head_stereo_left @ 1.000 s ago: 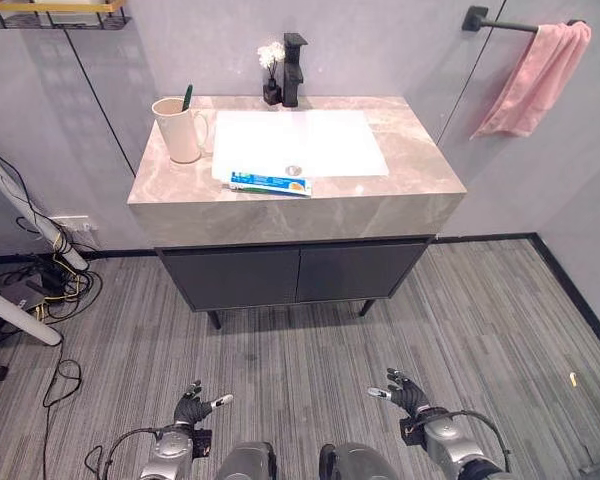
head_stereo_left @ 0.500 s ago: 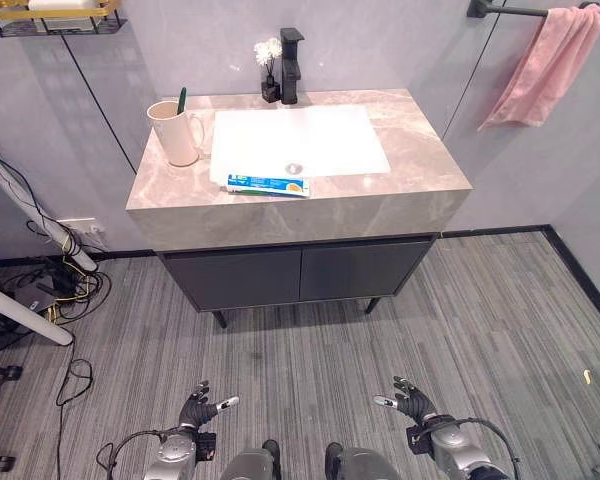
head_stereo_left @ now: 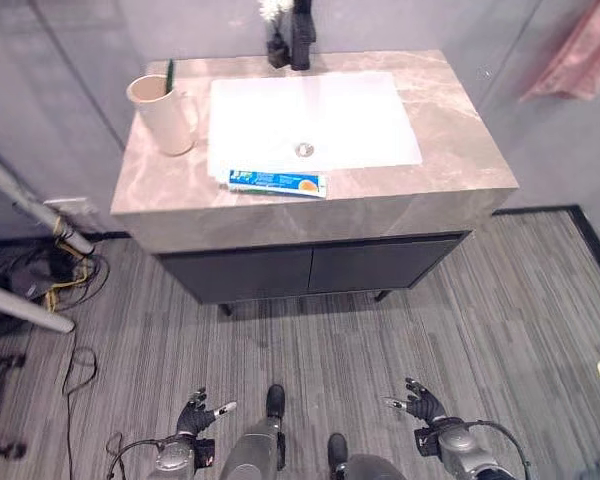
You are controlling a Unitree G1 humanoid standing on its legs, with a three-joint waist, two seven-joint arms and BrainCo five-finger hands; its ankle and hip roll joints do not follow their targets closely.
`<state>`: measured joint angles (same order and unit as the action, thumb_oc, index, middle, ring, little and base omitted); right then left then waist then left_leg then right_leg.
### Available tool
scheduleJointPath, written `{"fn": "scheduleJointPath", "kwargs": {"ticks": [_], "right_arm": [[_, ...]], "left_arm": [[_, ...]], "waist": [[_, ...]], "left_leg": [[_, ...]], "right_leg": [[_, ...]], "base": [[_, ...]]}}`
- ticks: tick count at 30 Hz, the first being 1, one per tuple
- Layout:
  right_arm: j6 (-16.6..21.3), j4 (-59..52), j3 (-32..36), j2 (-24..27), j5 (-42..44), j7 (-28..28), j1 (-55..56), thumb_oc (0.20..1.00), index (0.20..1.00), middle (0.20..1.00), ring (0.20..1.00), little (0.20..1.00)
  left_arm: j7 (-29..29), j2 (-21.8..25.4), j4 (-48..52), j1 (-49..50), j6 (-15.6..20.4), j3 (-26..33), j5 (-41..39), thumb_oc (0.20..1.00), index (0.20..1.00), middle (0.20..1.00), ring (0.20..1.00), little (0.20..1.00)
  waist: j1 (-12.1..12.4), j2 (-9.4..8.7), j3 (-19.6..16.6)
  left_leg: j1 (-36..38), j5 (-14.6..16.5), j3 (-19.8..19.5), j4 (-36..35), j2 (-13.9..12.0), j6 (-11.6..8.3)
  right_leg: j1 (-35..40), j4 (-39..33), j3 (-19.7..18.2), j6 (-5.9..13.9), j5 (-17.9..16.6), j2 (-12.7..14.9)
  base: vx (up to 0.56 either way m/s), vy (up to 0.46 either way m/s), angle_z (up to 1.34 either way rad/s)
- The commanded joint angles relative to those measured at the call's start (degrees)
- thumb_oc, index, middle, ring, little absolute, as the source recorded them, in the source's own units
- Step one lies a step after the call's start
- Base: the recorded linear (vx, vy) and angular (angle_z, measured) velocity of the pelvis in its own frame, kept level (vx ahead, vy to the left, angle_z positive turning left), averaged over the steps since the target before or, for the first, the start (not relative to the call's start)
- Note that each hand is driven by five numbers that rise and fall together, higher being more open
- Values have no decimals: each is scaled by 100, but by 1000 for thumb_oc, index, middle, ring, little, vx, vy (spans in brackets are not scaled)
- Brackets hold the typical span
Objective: Put brush and paste in cup on sink, flatten towel.
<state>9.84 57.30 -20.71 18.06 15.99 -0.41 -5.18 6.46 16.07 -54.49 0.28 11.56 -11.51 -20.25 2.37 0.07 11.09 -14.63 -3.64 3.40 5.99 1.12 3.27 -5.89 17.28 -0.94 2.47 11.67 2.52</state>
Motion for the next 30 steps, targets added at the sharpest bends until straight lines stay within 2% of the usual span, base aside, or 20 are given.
{"fn": "scheduleJointPath", "kwargs": {"ticks": [1, 2, 3, 5, 7, 8, 10, 11, 12, 13, 14, 15, 16, 17, 18, 19, 21, 24, 28, 30], "right_arm": [[106, -206, 0, 73, -93, 89, 25, 1000, 1000, 1000, 1000, 1000], [98, -271, -3, 71, -104, 121, 58, 1000, 1000, 1000, 1000, 1000], [92, -406, 57, 61, 33, 192, 152, 1000, 1000, 1000, 1000, 1000], [90, -351, 48, 32, 45, 211, 150, 1000, 1000, 1000, 1000, 1000], [94, -363, -15, 23, -38, 232, 183, 1000, 1000, 1000, 1000, 1000], [98, -383, -22, 5, -30, 245, 185, 1000, 1000, 1000, 1000, 1000], [108, -405, -70, 7, -64, 237, 144, 1000, 1000, 1000, 1000, 1000], [103, -461, -105, 17, -88, 232, 120, 1000, 1000, 1000, 1000, 1000], [127, -617, -152, 7, -67, 235, 68, 1000, 1000, 1000, 1000, 1000], [127, -618, -152, 7, -67, 235, 68, 1000, 1000, 1000, 1000, 1000], [145, -709, -216, 21, -76, 200, -46, 1000, 1000, 1000, 1000, 1000], [146, -765, -246, 36, -91, 205, -94, 1000, 1000, 1000, 1000, 1000], [136, -873, -290, 71, -139, 207, -162, 1000, 1000, 1000, 1000, 1000], [135, -874, -290, 73, -139, 207, -163, 1000, 1000, 1000, 1000, 1000], [119, -925, -320, 93, -181, 208, -175, 1000, 1000, 1000, 1000, 1000], [108, -999, -360, 147, -258, 234, -115, 1000, 1000, 1000, 1000, 1000], [122, -950, -425, 179, -328, 218, -102, 1000, 1000, 1000, 1000, 1000], [127, -1110, -514, 377, -529, 238, -27, 1000, 1000, 1000, 1000, 1000], [134, -1019, -454, 546, -569, 162, 9, 1000, 1000, 1000, 1000, 1000], [125, -997, -405, 584, -530, 132, 11, 1000, 1000, 1000, 1000, 1000]], "left_arm": [[1, 335, 304, 3, 200, -11, -15, 1000, 1000, 1000, 1000, 1000], [-6, 364, 303, 42, 200, 12, 12, 1000, 1000, 1000, 1000, 1000], [-12, 382, 392, 113, 183, 38, 26, 1000, 1000, 1000, 1000, 1000], [-17, 382, 315, 106, 183, 42, 57, 1000, 1000, 1000, 1000, 1000], [-25, 386, 257, 141, 160, 33, 178, 1000, 1000, 1000, 1000, 1000], [-29, 379, 222, 139, 154, 35, 189, 1000, 1000, 1000, 1000, 1000], [-34, 398, 155, 125, 163, -7, 243, 1000, 1000, 1000, 1000, 1000], [-31, 405, 170, 145, 156, -41, 281, 1000, 1000, 1000, 1000, 1000], [32, 440, 29, 97, 152, -127, 592, 1000, 1000, 1000, 1000, 1000], [33, 439, 26, 95, 154, -127, 592, 1000, 1000, 1000, 1000, 1000], [22, 380, -77, 78, 149, -94, 513, 1000, 1000, 1000, 1000, 1000], [23, 369, -143, 44, 171, -106, 489, 1000, 1000, 1000, 1000, 1000], [54, 342, -284, -67, 187, -93, 455, 1000, 1000, 1000, 1000, 1000], [54, 340, -286, -70, 188, -93, 454, 1000, 1000, 1000, 1000, 1000], [81, 347, -308, -123, 188, -99, 451, 1000, 1000, 1000, 1000, 1000], [99, 350, -394, -167, 183, -90, 441, 1000, 1000, 1000, 1000, 1000], [169, 341, -466, -253, 207, -80, 452, 1000, 1000, 1000, 1000, 1000], [231, 272, -453, -298, 205, -14, 321, 1000, 1000, 1000, 1000, 1000], [250, 201, -323, -500, 222, -195, 298, 1000, 1000, 1000, 1000, 1000], [273, 192, -254, -590, 213, -301, 342, 1000, 1000, 1000, 1000, 1000]], "waist": [[88, -184, -340], [89, -189, -354], [77, -182, -385], [77, -174, -405], [86, -177, -475], [70, -156, -494], [43, -67, -454], [27, -4, -436], [-2, -11, -432], [-18, -12, -413], [22, 16, -397], [-7, 20, -339], [-80, -53, -279], [-80, -46, -260], [-128, -97, -268], [-188, -183, -301], [-165, -303, -381], [-181, -389, -500], [-243, -412, -429], [-286, -402, -427]], "left_leg": [[-537, 410, -86, 1000, 157, -127], [-463, 502, -62, 1009, 196, -91], [-381, 611, -71, 1061, 297, -19], [-318, 645, -66, 1056, 333, 0], [-109, 698, -79, 956, 433, 50], [10, 671, -116, 850, 463, 66], [234, 613, -163, 649, 418, 103], [331, 570, -185, 553, 396, 111], [568, 450, -146, 275, 365, 54], [593, 452, -161, 271, 371, 52], [691, 563, -125, 205, 225, -46], [752, 607, -158, 227, 200, -77], [851, 688, -222, 267, 157, -180], [871, 696, -225, 270, 150, -181], [913, 740, -302, 267, 128, -230], [1004, 776, -410, 270, 44, -308], [1038, 673, -493, 211, -103, -424], [1081, 587, -700, 232, -282, -564], [779, 383, -722, 819, -318, -689], [744, 305, -592, 734, -366, -695]], "right_leg": [[249, 20, -7, 469, -899, 267], [256, 72, 0, 503, -1015, 332], [198, 281, -19, 508, -1289, 395], [183, 381, -5, 515, -1399, 408], [202, 604, 44, 536, -1745, 453], [133, 856, 29, 537, -1997, 411], [-97, 1364, 120, 509, -2141, 293], [-253, 1464, 204, 498, -2078, 188], [-542, 929, 616, 441, -1515, 122], [-513, 928, 632, 441, -1504, 129], [-625, 250, 933, 434, -1337, 456], [-707, 52, 822, 466, -1430, 506], [-837, -502, 566, 600, -1860, 744], [-809, -515, 570, 600, -1864, 738], [-822, -743, 342, 645, -2007, 793], [-692, -894, 127, 648, -1897, 650], [-617, -923, 157, 569, -1757, 410], [-437, -1079, 292, 455, -1631, 156], [-298, -1105, 503, 318, -1533, 109], [-270, -1140, 583, 291, -1491, 113]], "base": [[214, 212, -32], [205, 198, -12], [205, 198, 1], [142, 131, 7], [170, 133, 12], [151, 124, 14], [112, 117, 11], [206, 115, 0], [179, 73, -17], [232, -14, -35], [142, -94, -41], [250, -236, -30], [162, -182, -14], [180, -244, 14], [197, -277, 24], [253, -374, 44], [201, -341, 51], [190, -310, 33], [99, -195, 24], [51, -59, 33]]}}
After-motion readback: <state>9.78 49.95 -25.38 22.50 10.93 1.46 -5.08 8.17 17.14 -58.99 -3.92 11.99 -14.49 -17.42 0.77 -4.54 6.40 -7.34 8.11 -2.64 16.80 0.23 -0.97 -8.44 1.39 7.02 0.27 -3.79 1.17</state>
